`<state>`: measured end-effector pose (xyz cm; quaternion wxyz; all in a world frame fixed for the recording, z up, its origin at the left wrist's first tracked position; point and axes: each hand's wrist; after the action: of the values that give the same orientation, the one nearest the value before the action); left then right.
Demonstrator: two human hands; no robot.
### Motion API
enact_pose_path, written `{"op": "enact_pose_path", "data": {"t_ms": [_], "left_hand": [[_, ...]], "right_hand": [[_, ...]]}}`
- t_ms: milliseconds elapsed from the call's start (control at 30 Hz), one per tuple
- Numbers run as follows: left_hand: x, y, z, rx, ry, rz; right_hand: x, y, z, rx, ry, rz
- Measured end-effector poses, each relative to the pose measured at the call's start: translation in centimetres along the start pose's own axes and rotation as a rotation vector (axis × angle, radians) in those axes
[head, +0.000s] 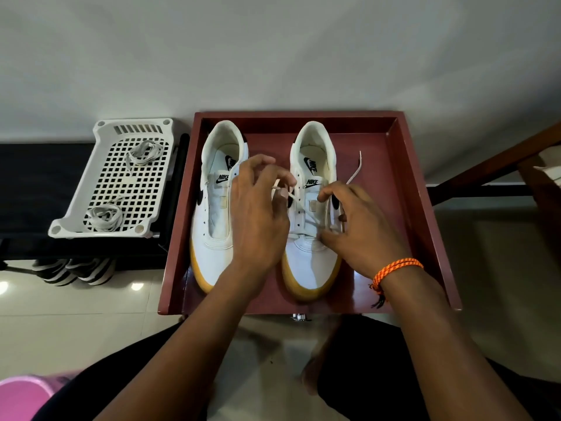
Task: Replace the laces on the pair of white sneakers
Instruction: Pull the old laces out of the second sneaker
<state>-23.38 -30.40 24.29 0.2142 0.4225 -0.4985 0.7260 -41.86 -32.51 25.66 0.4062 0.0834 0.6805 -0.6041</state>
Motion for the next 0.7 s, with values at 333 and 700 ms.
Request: {"op": "enact_pose_path", "data": {"t_ms": [333,700], "left_hand": [[0.0,1.6,-1.9,-0.183,0.1,0.244],[0.5,0.5,-1.4,-0.147,0.147,0.307]], "right_hand": [[0.0,-0.1,0.0,0.023,0.013,-0.006],[0.0,-0.2,0.0,0.026,0.025,0.009]]}}
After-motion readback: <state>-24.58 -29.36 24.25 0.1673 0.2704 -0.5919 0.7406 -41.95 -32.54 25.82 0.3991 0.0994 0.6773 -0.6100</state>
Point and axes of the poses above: each hand's wrist, its own z-axis towards the middle knuckle, its own y-axis out of the palm, x = y × z, and after that the axes turned 13 degrees about -y, right-handed
